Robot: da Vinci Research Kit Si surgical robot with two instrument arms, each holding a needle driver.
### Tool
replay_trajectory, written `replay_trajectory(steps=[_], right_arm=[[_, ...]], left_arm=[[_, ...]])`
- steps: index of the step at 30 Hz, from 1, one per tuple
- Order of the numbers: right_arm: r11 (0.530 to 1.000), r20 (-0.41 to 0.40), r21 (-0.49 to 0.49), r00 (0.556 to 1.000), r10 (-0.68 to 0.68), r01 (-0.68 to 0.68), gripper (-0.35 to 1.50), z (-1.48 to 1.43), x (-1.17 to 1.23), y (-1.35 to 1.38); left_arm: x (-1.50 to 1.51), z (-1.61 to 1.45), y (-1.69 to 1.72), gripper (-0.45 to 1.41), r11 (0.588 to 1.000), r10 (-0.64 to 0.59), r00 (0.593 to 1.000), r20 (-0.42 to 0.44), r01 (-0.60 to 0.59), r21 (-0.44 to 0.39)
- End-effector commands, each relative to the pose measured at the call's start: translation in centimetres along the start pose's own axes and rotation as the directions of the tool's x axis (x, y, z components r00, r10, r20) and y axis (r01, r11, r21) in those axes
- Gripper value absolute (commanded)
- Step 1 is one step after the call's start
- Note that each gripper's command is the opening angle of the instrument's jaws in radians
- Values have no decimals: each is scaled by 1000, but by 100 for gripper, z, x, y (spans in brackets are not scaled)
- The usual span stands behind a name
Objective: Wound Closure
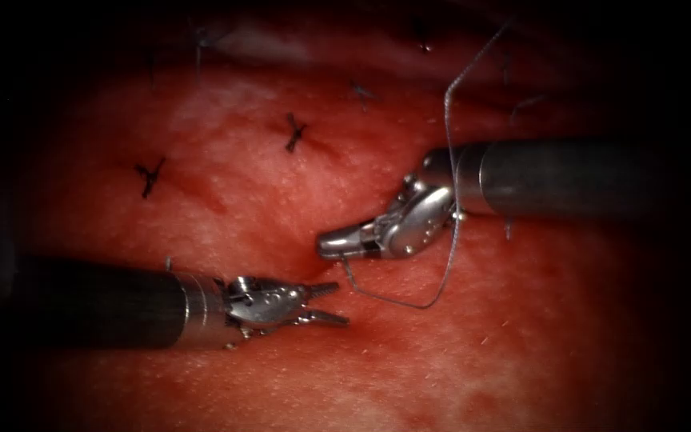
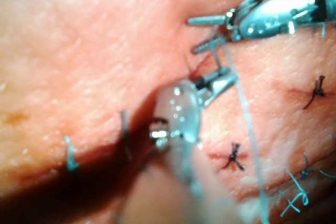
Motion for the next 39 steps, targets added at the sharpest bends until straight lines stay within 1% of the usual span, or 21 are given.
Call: replay_trajectory(steps=[1, 7, 8, 14, 17, 18, 19, 22, 24, 25, 26, 28, 30, 31, 32, 33, 34, 36, 37, 38, 39], right_arm=[[1000, 5, -8, 1000, 0, 0, -35, 8, -7, 6], [996, 25, -30, 996, 81, -80, -35, 24, -10, 34], [994, 28, -39, 994, 106, -105, -35, 28, -12, 45], [983, 34, -51, 983, 179, -178, -35, 33, -21, 67], [970, 33, -56, 971, 237, -235, -35, 30, -27, 75], [952, 33, -55, 953, 302, -300, -35, 27, -31, 79], [952, 33, -55, 953, 302, -300, -35, 27, -31, 79], [924, 33, -57, 925, 379, -377, -35, 28, -34, 80], [882, 33, -60, 882, 470, -468, -35, 30, -38, 81], [871, 33, -62, 871, 491, -488, -35, 31, -39, 81], [837, 34, -66, 837, 546, -544, -35, 33, -43, 83], [823, 34, -68, 824, 566, -563, -35, 34, -45, 84], [791, 36, -75, 791, 610, -607, -35, 38, -51, 87], [791, 36, -75, 791, 610, -607, -35, 38, -51, 87], [776, 37, -79, 776, 629, -625, -35, 39, -55, 89], [749, 43, -92, 749, 661, -656, -35, 41, -60, 92], [737, 46, -99, 736, 675, -669, -35, 43, -63, 93], [681, 55, -124, 680, 731, -722, -35, 47, -71, 97], [681, 55, -124, 680, 731, -722, -35, 47, -71, 97], [635, 58, -142, 635, 771, -759, -35, 48, -76, 99], [635, 58, -142, 635, 771, -759, -35, 48, -76, 99]], left_arm=[[-1, 8, 1, 27, 1000, -1, 1000, -1, 1, 0], [0, 13, 3, 27, 1000, -2, 1000, -1, 2, 4], [0, 14, 4, 27, 1000, -3, 1000, -1, 3, 6], [-3, 19, 7, 27, 1000, -2, 1000, -2, 2, 15], [-5, 23, 9, 27, 1000, -2, 1000, -3, 2, 20], [-8, 26, 10, 27, 1000, 0, 1000, -4, 0, 16], [-8, 26, 10, 27, 1000, 0, 1000, -4, 0, 16], [-11, 29, 10, 27, 1000, 3, 1000, -5, -3, 16], [-14, 30, 10, 27, 1000, 5, 1000, -5, -5, 17], [-14, 29, 10, 27, 1000, 5, 1000, -5, -5, 17], [-14, 29, 10, 27, 1000, 5, 1000, -5, -5, 17], [-14, 29, 10, 27, 1000, 5, 1000, -5, -5, 17], [-14, 29, 10, 27, 1000, 5, 1000, -5, -5, 17], [-14, 29, 10, 27, 1000, 5, 1000, -5, -5, 17], [-14, 29, 10, 27, 1000, 5, 1000, -5, -5, 17], [-14, 29, 10, 27, 1000, 6, 1000, -2, -6, 16], [-14, 29, 10, 27, 1000, 6, 1000, -2, -6, 17], [-14, 29, 11, 27, 1000, 11, 1000, -2, -11, 17], [-14, 29, 11, 27, 1000, 11, 1000, -2, -11, 17], [-14, 29, 11, 27, 1000, 11, 1000, -2, -11, 17], [-14, 29, 11, 27, 1000, 11, 1000, -2, -11, 17]])
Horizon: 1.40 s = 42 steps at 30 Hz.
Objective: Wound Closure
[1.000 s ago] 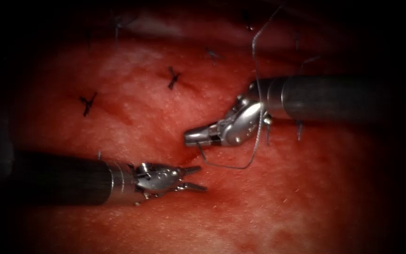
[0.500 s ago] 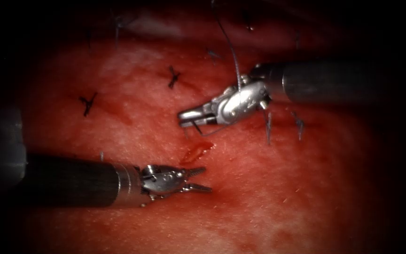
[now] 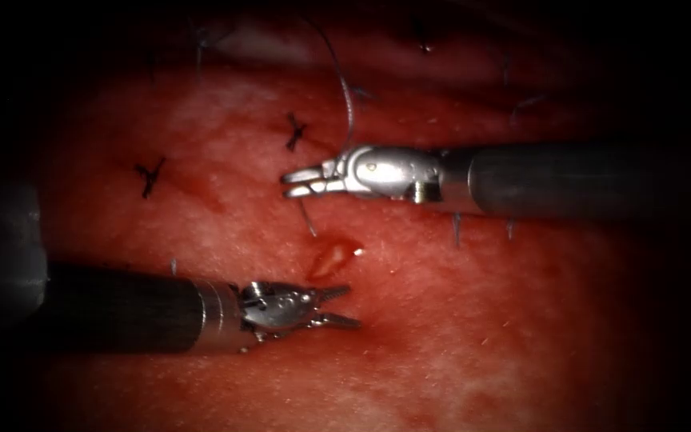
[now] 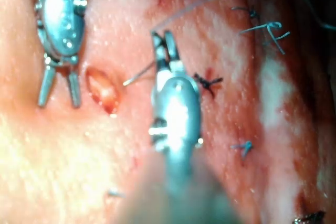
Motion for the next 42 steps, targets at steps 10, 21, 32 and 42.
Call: replay_trajectory(steps=[10, 21, 32, 42], right_arm=[[938, 80, -61, 935, 344, -340, -35, 12, -16, 15], [710, 101, -61, 703, 704, -702, -35, 18, -17, 5], [511, 172, -198, 483, 858, -837, -35, 17, -19, -4], [482, 202, -254, 442, 874, -838, -35, 10, -18, -11]], left_arm=[[-2, 7, 3, 27, 1000, 8, 1000, 2, -8, -6], [-3, 6, 2, 26, 1000, 9, 1000, 2, -9, -7], [-3, 6, 2, 26, 1000, 15, 1000, 5, -15, -8], [-3, 5, 2, 26, 1000, 22, 1000, 5, -22, -8]])
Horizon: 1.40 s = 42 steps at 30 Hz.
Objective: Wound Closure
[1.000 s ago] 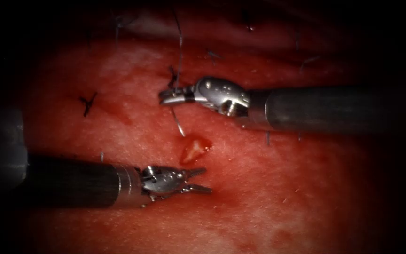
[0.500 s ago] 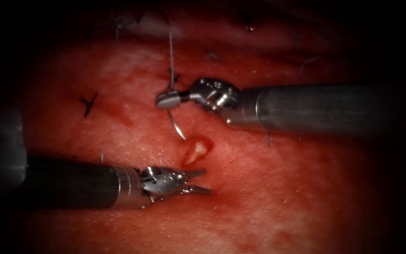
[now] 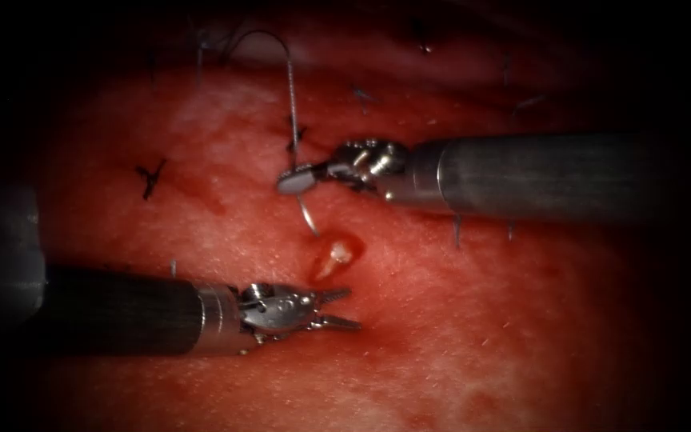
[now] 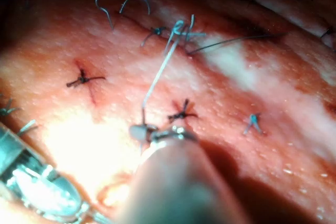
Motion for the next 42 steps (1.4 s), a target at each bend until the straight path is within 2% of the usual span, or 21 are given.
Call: replay_trajectory(steps=[1, 4, 5, 10, 12, 17, 20, 21, 22, 23, 25, 26, 27, 28, 31, 35, 37, 38, 39, 42], right_arm=[[1000, 18, 3, 1000, 8, -8, -35, 7, 3, 0], [1000, 51, 9, 998, 20, -21, -35, 5, -2, -3], [999, 87, 21, 996, 28, -30, -35, 3, -11, -9], [998, 111, 35, 993, 38, -42, -35, -3, -27, -17], [998, 126, 46, 991, 38, -44, -35, -10, -45, -23], [997, 147, 57, 988, 41, -50, -35, -17, -68, -25], [997, 151, 60, 988, 36, -46, -35, -20, -73, -25], [996, 136, 77, 990, 36, -47, -32, -27, -75, -23], [994, 123, 92, 991, 45, -57, 7, -31, -74, -22], [994, 123, 92, 991, 45, -57, 7, -31, -74, -22], [993, 85, 111, 996, 30, -39, 61, -36, -70, -20], [993, 68, 112, 998, 16, -23, 71, -39, -69, -19], [995, 31, 102, 999, -15, 12, 99, -46, -64, -16], [995, 25, 97, 999, -24, 21, 106, -50, -62, -15], [995, 6, 90, 999, -37, 36, 108, -59, -56, -9], [996, -9, 85, 999, -33, 33, 104, -66, -55, -4], [997, -28, 62, 999, -34, 36, 99, -71, -55, -2], [997, -28, 62, 999, -34, 36, 99, -71, -55, -2], [998, -41, 55, 999, -34, 36, 98, -72, -56, -1], [998, -52, 44, 998, -33, 35, 94, -73, -57, 0]], left_arm=[[-1, 7, 1, 26, 1000, 1, 1000, -1, -1, -2], [-2, 7, 1, 26, 1000, 2, 1000, -1, -2, -3], [-3, 5, -1, 26, 1000, 3, 1000, -1, -3, -5], [-3, 1, -3, 26, 1000, 9, 1000, 0, -9, -9], [-4, -2, -4, 22, 1000, 28, 1000, 0, -28, -12], [-6, -5, -2, 22, 998, 58, 998, -1, -58, -12], [-7, -7, 2, 22, 996, 92, 996, 0, -92, -7], [-8, -11, 8, 12, 990, 142, 990, 2, -142, 8], [-8, -12, 11, 11, 986, 163, 987, 6, -163, 22], [-8, -12, 11, 11, 986, 163, 987, 6, -163, 22], [-8, -13, 18, 2, 968, 246, 969, 18, -246, 47], [-9, -14, 21, 2, 955, 288, 957, 24, -289, 59], [-9, -17, 32, 2, 932, 351, 936, 37, -353, 85], [-9, -18, 35, 4, 929, 356, 934, 35, -358, 93], [-3, -26, 44, 14, 917, 378, 926, 11, -376, 130], [2, -36, 47, 19, 912, 387, 922, 14, -385, 144], [4, -42, 47, 27, 904, 395, 918, 23, -393, 169], [4, -42, 47, 27, 904, 395, 918, 23, -393, 169], [6, -41, 45, 42, 896, 405, 914, 15, -400, 193], [9, -36, 42, 46, 882, 422, 907, 0, -411, 231]])
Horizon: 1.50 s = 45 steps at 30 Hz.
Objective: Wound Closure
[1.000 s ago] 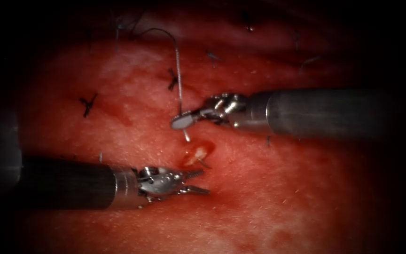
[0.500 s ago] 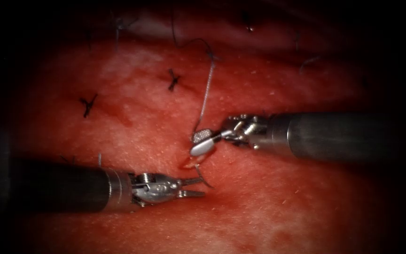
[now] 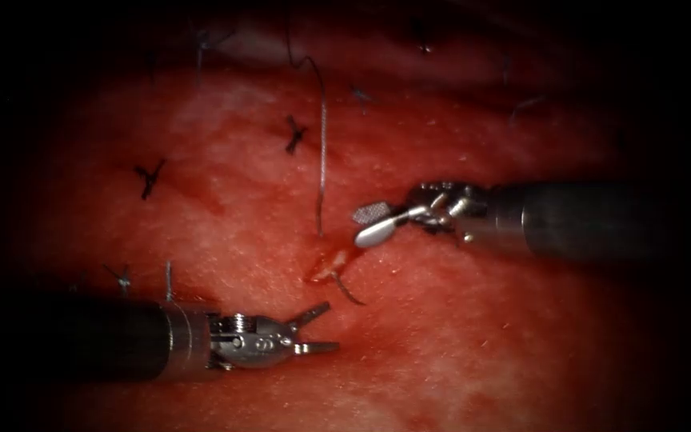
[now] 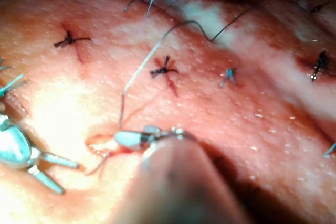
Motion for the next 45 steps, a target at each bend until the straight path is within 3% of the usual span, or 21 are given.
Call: replay_trajectory(steps=[1, 13, 20, 25, 26, 28, 30, 31, 32, 33, 34, 36, 37, 40, 42, 45], right_arm=[[1000, -5, 0, 1000, -1, 1, 93, 8, 2, 4], [1000, -32, -5, 999, -11, 11, 83, 3, -9, 6], [1000, -33, -12, 999, -16, 15, 79, 5, -16, 8], [1000, -34, -18, 999, -19, 18, 76, 6, -21, 9], [1000, -44, -25, 999, -15, 14, 72, 3, -22, 10], [1000, -58, -29, 998, -10, 8, 69, -2, -24, 11], [1000, -66, -26, 998, -8, 7, 66, -5, -25, 11], [1000, -75, -28, 997, -5, 3, 64, -9, -26, 10], [1000, -76, -30, 997, -9, 6, 49, -12, -27, 10], [999, -76, -35, 997, -30, 27, -25, -18, -27, 9], [998, -78, -43, 996, -45, 42, -35, -21, -28, 9], [990, -97, -95, 989, -112, 103, -35, -28, -23, 10], [965, -93, -135, 967, -237, 223, -35, -31, -22, 9], [949, -91, -177, 956, -279, 260, -35, -35, -18, 9], [909, -73, -222, 924, -375, 352, -35, -39, -13, 10], [894, -80, -202, 903, -422, 400, -35, -46, -8, 11]], left_arm=[[1, 11, 3, 46, 1000, 0, 1000, -8, 1, 8], [9, 44, -18, 44, 994, 34, 998, -60, -28, 109], [10, 53, -24, 41, 992, 34, 998, -59, -26, 121], [10, 65, -28, 11, 991, 32, 998, -57, -24, 132], [11, 69, -28, -20, 990, 29, 998, -61, -21, 141], [13, 70, -27, -45, 989, 27, 998, -60, -17, 146], [14, 69, -26, -45, 989, 20, 998, -65, -10, 150], [16, 67, -22, -45, 986, -36, 996, -84, 49, 158], [17, 66, -20, -45, 985, -71, 993, -98, 86, 152], [22, 63, -15, -45, 980, -142, 982, -128, 157, 119], [25, 61, -13, -45, 977, -176, 974, -140, 191, 98], [33, 58, -8, -45, 953, -291, 942, -164, 302, 40], [38, 57, -9, -45, 936, -348, 919, -186, 353, -5], [45, 54, -12, -45, 912, -407, 886, -224, 407, -49], [51, 50, -14, -45, 880, -474, 844, -251, 463, -105], [61, 41, -15, -45, 818, -576, 773, -267, 544, -188]])
